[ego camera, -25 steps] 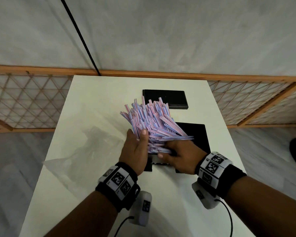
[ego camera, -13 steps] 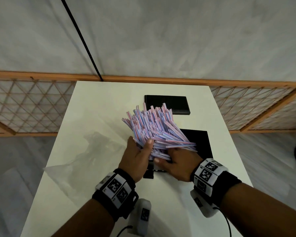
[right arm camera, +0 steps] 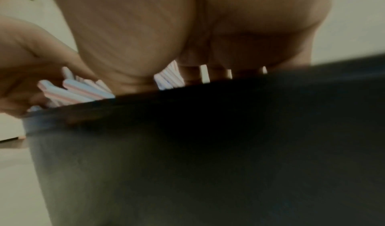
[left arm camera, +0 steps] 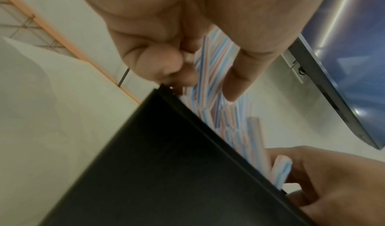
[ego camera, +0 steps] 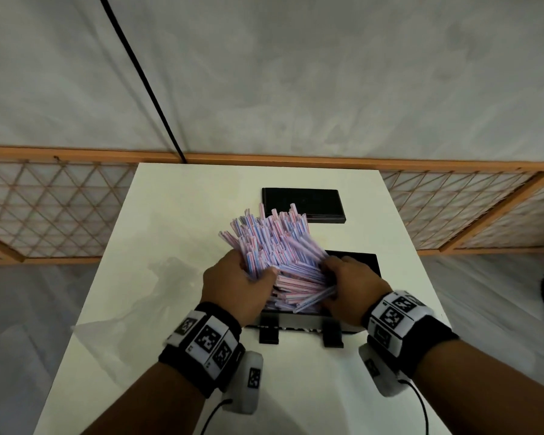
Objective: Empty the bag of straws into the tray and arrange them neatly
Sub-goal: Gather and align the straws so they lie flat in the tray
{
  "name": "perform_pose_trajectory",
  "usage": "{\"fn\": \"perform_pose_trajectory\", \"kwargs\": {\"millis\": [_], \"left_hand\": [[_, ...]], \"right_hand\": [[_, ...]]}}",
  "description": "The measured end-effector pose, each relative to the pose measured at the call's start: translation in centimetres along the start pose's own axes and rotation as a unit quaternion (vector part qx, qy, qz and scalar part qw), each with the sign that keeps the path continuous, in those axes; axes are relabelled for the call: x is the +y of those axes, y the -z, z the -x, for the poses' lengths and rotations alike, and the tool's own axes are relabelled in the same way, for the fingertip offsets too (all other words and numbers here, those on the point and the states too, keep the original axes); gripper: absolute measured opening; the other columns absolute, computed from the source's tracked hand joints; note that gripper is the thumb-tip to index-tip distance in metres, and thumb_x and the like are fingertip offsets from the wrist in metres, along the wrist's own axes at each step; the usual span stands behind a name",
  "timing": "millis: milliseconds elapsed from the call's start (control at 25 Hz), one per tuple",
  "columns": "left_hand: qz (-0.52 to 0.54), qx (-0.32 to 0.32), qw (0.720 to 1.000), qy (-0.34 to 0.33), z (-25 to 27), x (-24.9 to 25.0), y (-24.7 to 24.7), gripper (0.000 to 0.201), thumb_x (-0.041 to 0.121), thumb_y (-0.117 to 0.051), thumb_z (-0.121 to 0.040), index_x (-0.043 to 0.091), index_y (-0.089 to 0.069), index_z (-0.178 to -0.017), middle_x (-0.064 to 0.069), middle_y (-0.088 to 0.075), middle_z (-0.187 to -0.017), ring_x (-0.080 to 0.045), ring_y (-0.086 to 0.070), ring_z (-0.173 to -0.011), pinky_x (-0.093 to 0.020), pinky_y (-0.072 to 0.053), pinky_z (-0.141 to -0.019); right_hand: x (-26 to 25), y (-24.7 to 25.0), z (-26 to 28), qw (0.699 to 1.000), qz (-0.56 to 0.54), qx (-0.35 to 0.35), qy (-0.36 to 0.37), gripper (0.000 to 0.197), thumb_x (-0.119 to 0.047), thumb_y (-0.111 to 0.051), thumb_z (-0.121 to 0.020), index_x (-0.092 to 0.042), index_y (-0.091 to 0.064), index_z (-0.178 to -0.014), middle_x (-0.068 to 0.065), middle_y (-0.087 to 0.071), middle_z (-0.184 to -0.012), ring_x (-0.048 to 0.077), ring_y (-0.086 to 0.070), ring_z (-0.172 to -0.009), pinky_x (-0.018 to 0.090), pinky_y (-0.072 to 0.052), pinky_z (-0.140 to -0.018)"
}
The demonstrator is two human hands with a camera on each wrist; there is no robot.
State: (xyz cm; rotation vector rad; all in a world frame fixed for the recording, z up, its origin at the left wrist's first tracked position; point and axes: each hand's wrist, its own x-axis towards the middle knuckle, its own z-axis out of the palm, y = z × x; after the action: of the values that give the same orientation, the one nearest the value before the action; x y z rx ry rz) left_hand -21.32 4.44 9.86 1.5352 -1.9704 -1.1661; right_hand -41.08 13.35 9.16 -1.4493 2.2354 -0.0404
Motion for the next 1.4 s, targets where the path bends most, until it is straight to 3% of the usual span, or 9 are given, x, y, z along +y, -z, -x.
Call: {"fn": "perform_pose_trajectory", "kwargs": {"millis": [200,360,640,760,880,960,1080,1200,1400], "left_hand": [[-0.009,0.027,1.0,-0.003,0.2,0.4,0.5,0.021,0.037,-0.066,-0.094,0.024,-0.065,-0.078,0.016,-0.062,-0.069,-0.011,-0.057,-0.075,-0.014,-0.035,-0.066],[0.022,0.05,0.998,0.017,0.2,-0.3,0.8,0.026,0.037,-0.068,-0.09,0.016,-0.071,-0.075,0.006,-0.071,-0.065,-0.017,-0.07,-0.071,-0.027,-0.054,-0.072],[0.116,0.006,0.991,0.071,-0.7,-1.8,0.3,0.06,0.074,-0.075,-0.06,0.037,-0.066,-0.106,0.007,-0.077,-0.089,-0.026,-0.075,-0.081,-0.049,-0.064,-0.077],[0.115,-0.003,0.991,0.061,-1.3,-1.1,0.1,0.067,0.077,-0.075,-0.058,0.036,-0.066,-0.11,0.01,-0.077,-0.096,-0.021,-0.076,-0.083,-0.042,-0.064,-0.078],[0.163,-0.034,0.98,0.106,-1.3,0.0,0.2,0.045,0.067,-0.073,-0.076,0.034,-0.065,-0.105,0.0,-0.077,-0.086,-0.023,-0.073,-0.052,-0.03,-0.057,-0.049],[0.18,-0.032,0.977,0.107,-1.5,0.4,0.2,0.033,0.055,-0.068,-0.088,0.026,-0.067,-0.102,-0.01,-0.075,-0.074,-0.027,-0.069,-0.045,-0.032,-0.055,-0.043],[0.23,-0.01,0.971,0.068,-1.1,0.3,0.2,0.026,0.042,-0.066,-0.094,0.017,-0.07,-0.096,-0.015,-0.069,-0.058,-0.03,-0.065,-0.04,-0.032,-0.053,-0.043],[0.266,-0.004,0.963,0.038,-0.1,-0.3,0.3,0.019,0.044,-0.07,-0.09,0.027,-0.071,-0.098,-0.008,-0.07,-0.061,-0.03,-0.065,-0.042,-0.035,-0.055,-0.047],[0.209,0.053,0.975,0.05,-0.3,-2.2,0.4,0.064,0.056,-0.083,-0.073,0.019,-0.049,-0.114,0.004,-0.064,-0.078,-0.015,-0.063,-0.064,-0.028,-0.049,-0.064]], "right_hand": [[-0.1,-0.4,-0.5,0.998,-0.011,0.06,0.024,0.027,-0.04,-0.055,-0.079,-0.024,-0.063,-0.099,0.006,-0.063,-0.096,0.032,-0.062,-0.095,0.034,-0.049,-0.077],[-0.4,0.4,-0.8,0.986,-0.069,0.151,0.031,0.025,-0.042,-0.06,-0.082,-0.022,-0.046,-0.083,0.004,-0.051,-0.084,0.031,-0.057,-0.081,0.032,-0.04,-0.067],[-0.2,-0.5,-1.4,0.998,-0.03,0.017,-0.043,0.051,-0.061,-0.059,-0.06,-0.026,-0.055,-0.098,-0.001,-0.064,-0.102,0.025,-0.063,-0.096,0.033,-0.052,-0.082],[-1.4,-0.9,-1.7,0.997,-0.071,0.027,0.007,0.055,-0.058,-0.065,-0.06,-0.03,-0.058,-0.108,-0.004,-0.063,-0.103,0.019,-0.062,-0.095,0.025,-0.047,-0.08],[-1.9,-1.3,-1.9,0.997,-0.073,0.025,0.01,0.063,-0.061,-0.067,-0.06,-0.036,-0.055,-0.117,-0.002,-0.056,-0.103,0.017,-0.056,-0.096,0.025,-0.044,-0.083],[-2.0,-1.5,-1.8,0.995,-0.092,0.024,0.024,0.063,-0.054,-0.071,-0.066,-0.039,-0.052,-0.124,0.001,-0.054,-0.107,0.017,-0.053,-0.101,0.022,-0.041,-0.086],[-2.6,-1.4,-1.3,0.985,-0.126,0.078,0.091,0.049,-0.035,-0.071,-0.076,-0.032,-0.054,-0.122,0.003,-0.058,-0.106,0.022,-0.058,-0.1,0.021,-0.04,-0.084],[-3.0,-1.1,-0.9,0.97,-0.148,0.132,0.14,0.041,-0.02,-0.07,-0.08,-0.027,-0.058,-0.119,0.004,-0.059,-0.102,0.025,-0.06,-0.093,0.02,-0.038,-0.077],[-2.1,-0.7,-0.3,0.974,-0.183,0.136,0.014,0.054,-0.032,-0.082,-0.071,-0.023,-0.045,-0.109,-0.007,-0.062,-0.096,0.017,-0.061,-0.085,0.02,-0.039,-0.072]]}}
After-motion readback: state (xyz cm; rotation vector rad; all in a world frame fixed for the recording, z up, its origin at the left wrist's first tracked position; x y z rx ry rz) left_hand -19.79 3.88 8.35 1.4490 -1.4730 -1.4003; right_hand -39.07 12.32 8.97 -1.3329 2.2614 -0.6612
